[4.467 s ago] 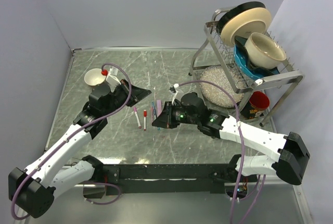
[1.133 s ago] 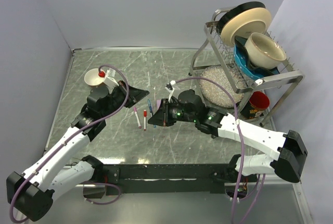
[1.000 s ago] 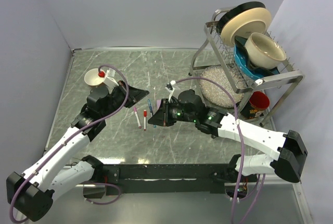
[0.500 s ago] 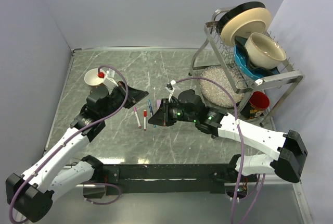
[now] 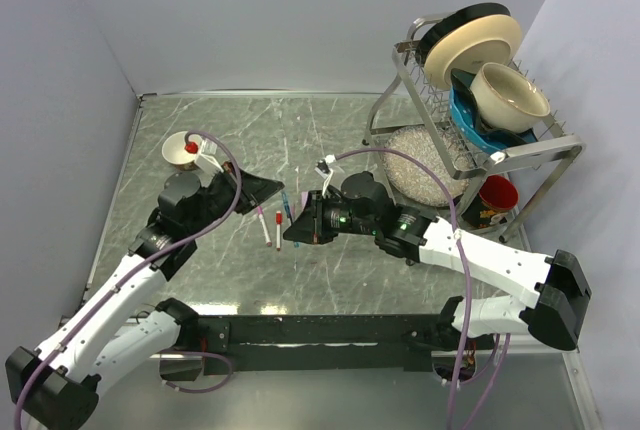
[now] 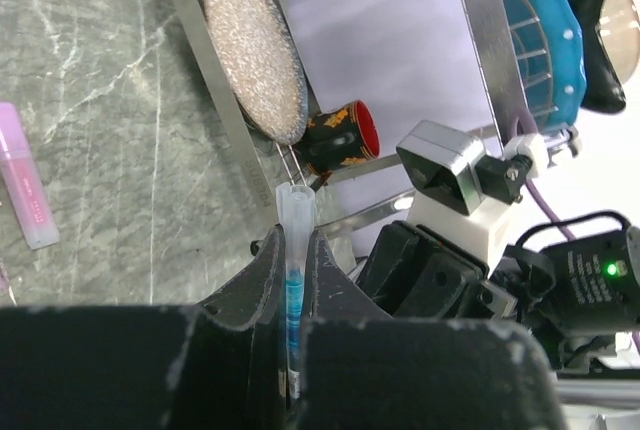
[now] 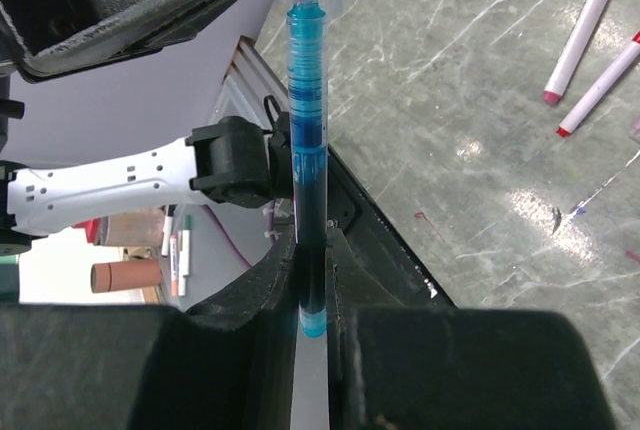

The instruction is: Insert the pens into the pen caps

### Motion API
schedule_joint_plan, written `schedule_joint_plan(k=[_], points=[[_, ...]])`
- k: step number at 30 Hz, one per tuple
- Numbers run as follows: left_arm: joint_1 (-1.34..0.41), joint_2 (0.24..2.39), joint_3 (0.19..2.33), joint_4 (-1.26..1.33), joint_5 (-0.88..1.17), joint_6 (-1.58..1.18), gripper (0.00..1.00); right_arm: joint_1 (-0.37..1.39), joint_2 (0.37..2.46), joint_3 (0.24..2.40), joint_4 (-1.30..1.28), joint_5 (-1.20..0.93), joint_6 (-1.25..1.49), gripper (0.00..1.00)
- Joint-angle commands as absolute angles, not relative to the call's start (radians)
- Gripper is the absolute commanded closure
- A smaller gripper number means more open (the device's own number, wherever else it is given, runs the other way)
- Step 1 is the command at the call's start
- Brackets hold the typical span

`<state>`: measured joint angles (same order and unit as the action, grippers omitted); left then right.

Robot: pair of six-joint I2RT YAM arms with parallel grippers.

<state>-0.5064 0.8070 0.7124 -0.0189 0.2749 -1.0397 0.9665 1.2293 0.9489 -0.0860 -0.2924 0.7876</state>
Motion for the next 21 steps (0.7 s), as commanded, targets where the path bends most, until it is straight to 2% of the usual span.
schedule_joint_plan(k=[1,8,13,21], points=[[-0.512,0.79,0.701,0.035,0.429,-1.017,0.99,0.959,1.227,1.031,-0.075,-0.249,0.769,1.0],[-0.512,0.776,0.733,-0.061,0.413,-0.93,0.99,0.954,1.236,1.101,-0.135,-0.222,0.73,1.0],[-0.512,0.781,0.718,0.028,0.569,-0.969,0.99,0.948,1.261,1.13,-0.166,-0.204,0.686,1.0],[-0.514,0.756,0.678,0.11,0.656,-1.107,0.99,0.948,1.203,1.141,-0.103,-0.109,0.62,1.0]])
